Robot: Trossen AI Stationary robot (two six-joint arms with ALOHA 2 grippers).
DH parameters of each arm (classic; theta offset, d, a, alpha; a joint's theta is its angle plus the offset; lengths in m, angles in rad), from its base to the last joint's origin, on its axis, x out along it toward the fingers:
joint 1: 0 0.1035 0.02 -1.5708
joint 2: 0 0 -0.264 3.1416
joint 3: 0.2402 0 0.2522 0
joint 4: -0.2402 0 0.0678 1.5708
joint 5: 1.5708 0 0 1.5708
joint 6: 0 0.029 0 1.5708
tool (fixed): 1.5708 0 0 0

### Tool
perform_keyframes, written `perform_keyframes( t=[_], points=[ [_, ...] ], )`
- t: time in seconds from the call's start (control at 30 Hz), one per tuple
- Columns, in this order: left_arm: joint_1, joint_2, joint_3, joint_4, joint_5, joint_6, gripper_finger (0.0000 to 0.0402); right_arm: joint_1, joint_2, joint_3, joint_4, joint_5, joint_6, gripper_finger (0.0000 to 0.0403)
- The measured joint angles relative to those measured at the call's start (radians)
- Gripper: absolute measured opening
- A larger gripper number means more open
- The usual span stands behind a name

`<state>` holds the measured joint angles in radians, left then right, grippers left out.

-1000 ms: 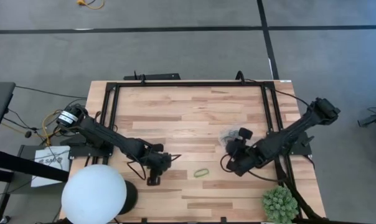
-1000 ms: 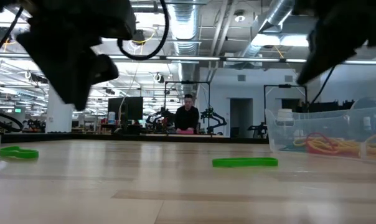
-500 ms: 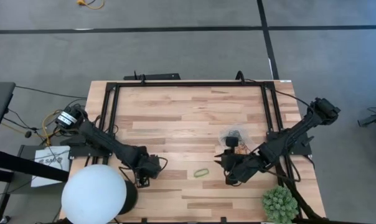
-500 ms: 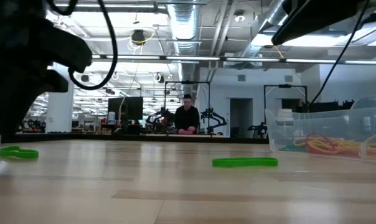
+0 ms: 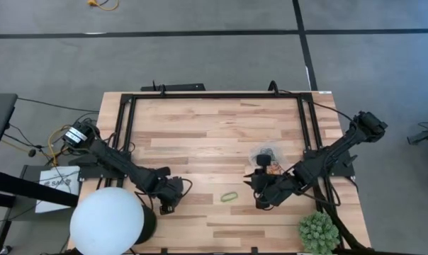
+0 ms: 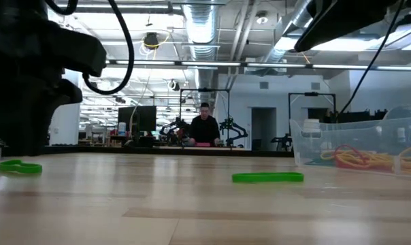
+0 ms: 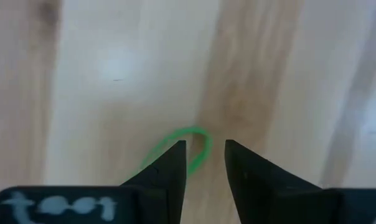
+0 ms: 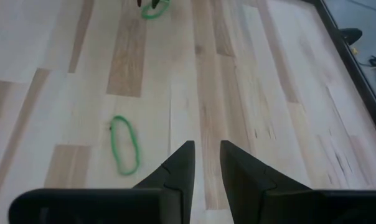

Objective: Pick and place items into bin
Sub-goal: Put the green rubber band into the transparent bin

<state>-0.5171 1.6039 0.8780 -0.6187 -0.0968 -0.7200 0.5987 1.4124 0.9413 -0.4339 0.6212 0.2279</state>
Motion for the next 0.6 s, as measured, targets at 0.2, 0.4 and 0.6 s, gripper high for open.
perform_keyframes(
  t=[0.2, 0.4, 0.6],
  points=[
    [-0.013, 0.000, 0.000, 0.046, 0.014, 0.002, 0.0081, 0.000, 0.000, 0.000, 0.000, -0.002, 0.000, 0.0071],
    [-0.027, 0.000, 0.000, 0.043, -0.007, 0.001, 0.0070, 0.000, 0.000, 0.000, -0.002, -0.002, 0.000, 0.0071],
    [-0.034, 0.000, 0.000, 0.043, -0.018, -0.001, 0.0070, 0.000, 0.000, 0.000, -0.002, -0.002, 0.000, 0.0071]
  ],
)
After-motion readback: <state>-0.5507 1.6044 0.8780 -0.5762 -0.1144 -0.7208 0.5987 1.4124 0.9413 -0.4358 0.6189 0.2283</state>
